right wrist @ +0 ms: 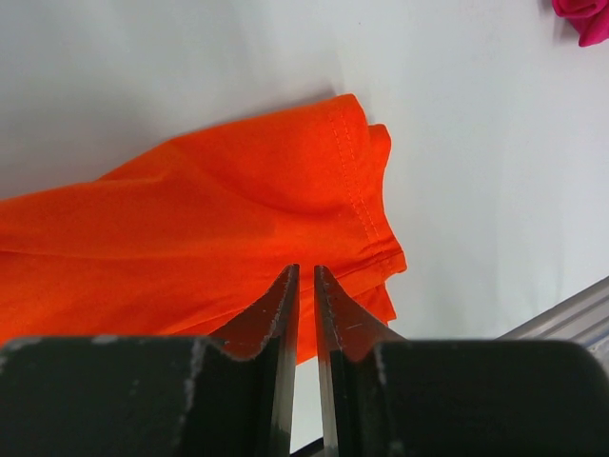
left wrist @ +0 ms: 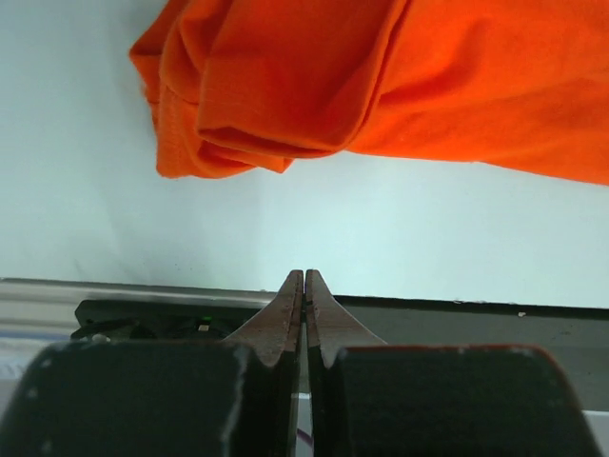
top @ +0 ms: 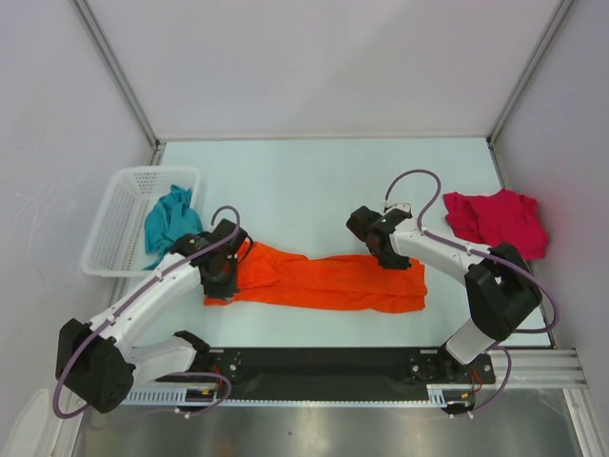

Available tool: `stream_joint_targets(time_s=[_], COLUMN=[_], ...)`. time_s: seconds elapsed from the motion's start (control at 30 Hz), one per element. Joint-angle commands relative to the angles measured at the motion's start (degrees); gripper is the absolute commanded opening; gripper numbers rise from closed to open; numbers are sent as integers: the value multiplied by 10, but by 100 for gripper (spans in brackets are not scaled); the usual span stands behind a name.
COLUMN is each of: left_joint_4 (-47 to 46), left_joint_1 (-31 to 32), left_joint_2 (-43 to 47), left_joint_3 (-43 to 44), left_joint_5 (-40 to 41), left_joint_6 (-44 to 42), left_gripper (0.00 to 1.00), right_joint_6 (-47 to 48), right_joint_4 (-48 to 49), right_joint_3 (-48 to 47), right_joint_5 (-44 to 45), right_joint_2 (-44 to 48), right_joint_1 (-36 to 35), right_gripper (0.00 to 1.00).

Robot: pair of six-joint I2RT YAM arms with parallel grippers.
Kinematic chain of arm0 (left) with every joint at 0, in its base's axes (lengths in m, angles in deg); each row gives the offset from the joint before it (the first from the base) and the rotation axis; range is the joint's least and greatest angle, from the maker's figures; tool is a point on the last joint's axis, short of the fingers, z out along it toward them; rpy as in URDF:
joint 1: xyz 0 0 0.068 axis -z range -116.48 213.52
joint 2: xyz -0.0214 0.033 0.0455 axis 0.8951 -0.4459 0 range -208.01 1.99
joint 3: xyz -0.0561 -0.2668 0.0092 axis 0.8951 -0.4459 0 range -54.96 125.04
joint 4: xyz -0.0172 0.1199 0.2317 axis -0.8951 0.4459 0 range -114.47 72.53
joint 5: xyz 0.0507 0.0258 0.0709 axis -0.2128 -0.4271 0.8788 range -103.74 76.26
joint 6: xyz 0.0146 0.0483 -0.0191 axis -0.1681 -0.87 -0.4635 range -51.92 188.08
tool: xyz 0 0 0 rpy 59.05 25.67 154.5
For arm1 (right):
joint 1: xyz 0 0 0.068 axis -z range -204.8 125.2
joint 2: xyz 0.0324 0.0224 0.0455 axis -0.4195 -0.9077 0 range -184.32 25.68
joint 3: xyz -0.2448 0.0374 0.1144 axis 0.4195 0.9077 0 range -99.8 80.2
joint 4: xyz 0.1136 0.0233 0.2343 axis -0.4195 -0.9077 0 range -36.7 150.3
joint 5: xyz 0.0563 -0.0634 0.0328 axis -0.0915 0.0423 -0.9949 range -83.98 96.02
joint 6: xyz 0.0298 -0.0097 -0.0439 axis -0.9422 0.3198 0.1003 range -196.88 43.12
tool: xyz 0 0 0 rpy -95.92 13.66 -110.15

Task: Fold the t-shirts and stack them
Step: Fold the other side of the tshirt into a rectangle

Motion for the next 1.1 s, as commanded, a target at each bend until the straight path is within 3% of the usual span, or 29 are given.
stream_joint_targets(time_s=[0.0,0.23,0.6,0.83,1.07], left_joint_4=[-6,-50,-99,-117,-121], left_joint_1=[2,2,-19,-34,-34], left_joint_2=[-46,-158,-280,-308,-270], left_joint_3=[67,173,214,209,173], left_joint_5=[40,84,106,92,60], left_joint_6=[22,23,-4,-12,-9], left_gripper=[7,8,6,5,4], right_joint_6=[-4,-4,-2,4,3], right_joint_4=[-5,-7,-6,-6,-5], right_joint_3=[-27,-32,-12,5,11], right_joint_5=[7,15,20,20,16], right_joint_2=[-6,-9,2,23,31], right_joint_1=[-10,-13,0,14,15], right_gripper=[17,17,17,17,17])
